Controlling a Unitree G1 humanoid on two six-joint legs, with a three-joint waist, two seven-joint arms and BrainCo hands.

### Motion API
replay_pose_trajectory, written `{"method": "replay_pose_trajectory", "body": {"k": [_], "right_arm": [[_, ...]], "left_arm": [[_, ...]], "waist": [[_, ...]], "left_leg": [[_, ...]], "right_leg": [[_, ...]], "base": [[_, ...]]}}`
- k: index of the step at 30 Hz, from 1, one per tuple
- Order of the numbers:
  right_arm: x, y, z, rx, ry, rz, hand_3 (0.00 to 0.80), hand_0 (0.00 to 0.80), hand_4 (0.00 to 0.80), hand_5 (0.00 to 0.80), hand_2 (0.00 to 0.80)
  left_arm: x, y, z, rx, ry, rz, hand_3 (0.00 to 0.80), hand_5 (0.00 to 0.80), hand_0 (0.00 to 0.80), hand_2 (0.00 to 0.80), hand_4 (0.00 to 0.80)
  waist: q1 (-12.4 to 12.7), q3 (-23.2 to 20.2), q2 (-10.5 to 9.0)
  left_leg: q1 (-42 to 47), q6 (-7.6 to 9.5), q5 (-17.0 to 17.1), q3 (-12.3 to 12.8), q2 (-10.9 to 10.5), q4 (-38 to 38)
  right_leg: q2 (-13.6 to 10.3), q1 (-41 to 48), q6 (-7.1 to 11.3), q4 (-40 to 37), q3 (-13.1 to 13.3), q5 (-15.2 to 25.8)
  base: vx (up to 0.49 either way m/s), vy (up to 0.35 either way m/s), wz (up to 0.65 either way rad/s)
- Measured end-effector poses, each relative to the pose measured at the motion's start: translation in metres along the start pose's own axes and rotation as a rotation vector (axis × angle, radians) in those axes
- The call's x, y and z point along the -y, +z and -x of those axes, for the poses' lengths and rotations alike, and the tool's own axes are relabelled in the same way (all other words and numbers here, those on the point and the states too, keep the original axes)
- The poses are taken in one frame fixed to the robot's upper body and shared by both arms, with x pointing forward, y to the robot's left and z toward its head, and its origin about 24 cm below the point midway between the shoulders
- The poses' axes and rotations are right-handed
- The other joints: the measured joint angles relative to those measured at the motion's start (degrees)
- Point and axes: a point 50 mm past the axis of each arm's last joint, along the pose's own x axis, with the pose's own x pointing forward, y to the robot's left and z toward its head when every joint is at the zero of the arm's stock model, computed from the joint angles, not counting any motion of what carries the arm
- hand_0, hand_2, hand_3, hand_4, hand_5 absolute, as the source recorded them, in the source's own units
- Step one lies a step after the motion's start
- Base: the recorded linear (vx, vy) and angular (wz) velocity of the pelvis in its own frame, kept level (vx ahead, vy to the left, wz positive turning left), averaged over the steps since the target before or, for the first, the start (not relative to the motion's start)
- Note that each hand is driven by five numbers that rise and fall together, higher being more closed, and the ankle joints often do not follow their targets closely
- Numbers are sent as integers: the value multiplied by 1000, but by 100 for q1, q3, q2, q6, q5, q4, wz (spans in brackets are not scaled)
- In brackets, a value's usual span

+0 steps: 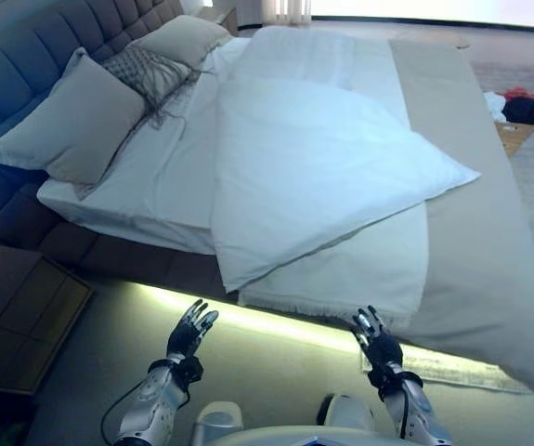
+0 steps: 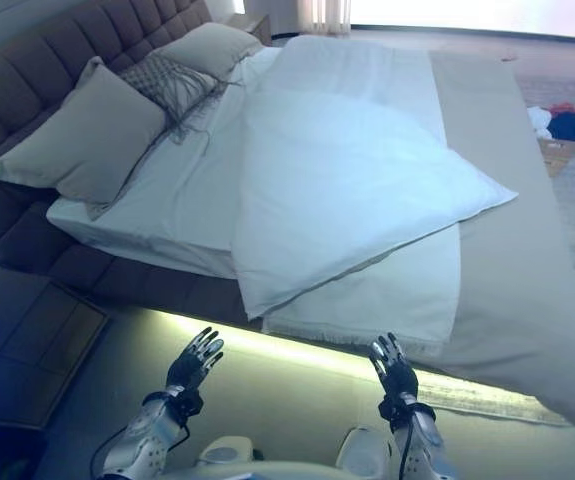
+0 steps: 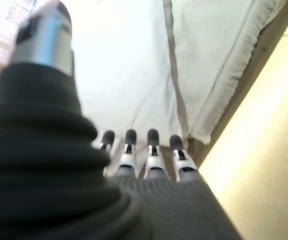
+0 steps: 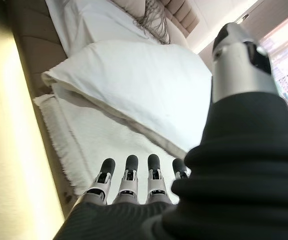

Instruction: Make the bed neatly

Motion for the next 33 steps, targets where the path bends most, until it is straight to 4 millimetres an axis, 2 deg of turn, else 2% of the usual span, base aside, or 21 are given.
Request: {"method": "replay_pose_trajectory", "body": {"k": [1, 2, 4, 5, 6, 7, 9, 11, 14, 16, 17, 18, 20, 21, 24, 27, 29, 32, 33], "right_arm": [[0, 1, -1, 3, -1, 0, 0, 0, 0, 0, 0], [-1, 1, -1, 6, 2, 1, 0, 0, 0, 0, 0], [-1, 4, -2, 12, 3, 0, 0, 0, 0, 0, 0], [-2, 3, -3, 9, 5, -7, 0, 0, 0, 0, 0], [-1, 4, -3, 10, 3, -7, 0, 0, 0, 0, 0], [-2, 4, -3, 7, 5, -10, 0, 0, 0, 0, 0], [-5, 0, -3, -9, 0, -17, 0, 0, 0, 0, 0], [-5, -3, -2, -15, -12, -28, 0, 0, 0, 0, 0], [1, -5, 3, -26, -32, -24, 0, 0, 0, 0, 0], [4, -5, 5, -32, -40, -15, 0, 0, 0, 0, 0], [6, -4, 7, -35, -40, -3, 0, 0, 0, 0, 0], [8, -4, 7, -40, -43, 2, 0, 0, 0, 0, 0], [1, -9, 8, -55, -20, -10, 0, 0, 0, 0, 0], [-4, -10, 8, -49, -5, -21, 0, 0, 0, 0, 0], [-14, -14, 6, -48, 13, -47, 0, 0, 0, 0, 0], [-19, -18, 5, -53, 1, -76, 0, 0, 0, 0, 0], [-21, -21, 8, -64, 3, -74, 0, 0, 0, 0, 0], [-23, -25, 11, -74, 4, -61, 0, 0, 0, 0, 0], [-23, -27, 12, -77, 3, -66, 0, 0, 0, 0, 0]], "left_arm": [[2, -1, 0, -3, -10, -5, 0, 0, 0, 0, 0], [4, -1, -1, -3, -18, -7, 0, 0, 0, 0, 0], [11, 0, -1, 13, -48, -7, 0, 0, 0, 0, 0], [14, -2, 0, 12, -60, -4, 0, 0, 0, 0, 0], [15, -3, 0, 11, -62, -2, 0, 0, 0, 0, 0], [16, -3, 0, 17, -62, 0, 0, 0, 0, 0, 0], [16, -2, 0, 26, -61, 1, 0, 0, 0, 0, 0], [17, -1, -1, 29, -66, 2, 0, 0, 0, 0, 0], [19, -4, 0, 23, -71, 9, 0, 0, 0, 0, 0], [17, -9, 2, 4, -68, 13, 0, 0, 0, 0, 0], [16, -12, 4, -5, -66, 18, 0, 0, 0, 0, 0], [14, -15, 6, -17, -59, 25, 0, 0, 0, 0, 0], [5, -14, 7, -22, -36, 23, 0, 0, 0, 0, 0], [2, -11, 7, -19, -36, 19, 0, 0, 0, 0, 0], [0, -2, 3, 3, -60, 6, 0, 0, 0, 0, 0], [4, 5, -1, 13, -86, -4, 0, 0, 0, 0, 0], [8, 10, -1, 32, -105, -4, 0, 0, 0, 0, 0], [8, 13, 0, 43, -104, -13, 0, 0, 0, 0, 0], [9, 14, -1, 45, -102, -13, 0, 0, 0, 0, 0]], "waist": [[-3, -31, -42], [66, -50, -52], [96, -26, -40], [127, -22, -38], [128, -18, -23], [127, -20, -16], [134, -6, 57], [154, -10, 107], [274, 50, 300], [300, 77, 512], [287, 4, 727], [286, 3, 831], [300, 40, 631], [305, 48, 589], [322, 97, 489], [439, 126, 403], [456, 108, 375], [487, -18, 309], [470, -73, 314]], "left_leg": [[-158, -20, 299, 12, 30, 267], [-206, -45, 549, 0, 86, 424], [-752, 134, 1091, -47, 225, 1175], [-896, 145, 922, -44, 228, 1284], [-933, 158, 755, 12, 221, 1058], [-852, 200, 746, 63, 166, 655], [-764, 197, 665, 29, 188, -333], [-674, 187, 691, 16, 308, -1374], [-685, 254, 754, 0, 589, -1990], [-675, 328, 818, -4, 674, -2091], [-578, 437, 959, -2, 720, -2143], [-452, -28, 867, 46, 742, -2149], [-211, 120, 775, 298, 361, -2218], [-188, 185, 723, 349, 259, -2213], [-85, 289, 521, 376, 58, -2116], [-62, 362, 175, 375, -141, -1712], [-73, 448, -33, 361, -247, -1564], [-288, 588, -219, 369, -475, -1324], [-372, 652, -271, 328, -534, -1250]], "right_leg": [[74, 144, -112, -209, -6, 62], [158, 264, -132, -369, 6, 68], [370, 397, -411, -611, 87, 102], [446, 416, -487, -699, 156, 105], [535, 470, -523, -817, 160, 125], [626, 475, -605, -872, 185, 157], [859, 594, -670, -1013, 228, 127], [1011, 694, -684, -1157, 217, 128], [1150, 956, -585, -1184, 243, -6], [1159, 1101, -439, -1014, 278, -236], [1168, 1071, -321, -809, 333, -402], [1107, 1072, -201, -554, 432, -602], [658, 1100, 47, -323, 546, -764], [543, 1114, 76, -343, 553, -771], [311, 1247, 184, -373, 548, -796], [82, 1448, 406, -284, 539, -945], [-81, 1403, 331, -29, 533, -1022], [-320, 1267, -3, 169, 487, -1212], [-355, 1265, -24, 251, 411, -1171]], "base": [[130, -107, -12], [146, -102, -10], [203, -23, -19], [266, 65, -29], [298, 107, -37], [352, 161, -30], [397, 190, -23], [381, 160, -10], [407, 186, -12], [436, 246, -12], [525, 320, -23], [468, 296, -29], [454, 300, -22], [492, 353, -12], [474, 365, -7], [397, 292, -3], [324, 306, 1], [277, 263, 11], [272, 283, 22]]}}
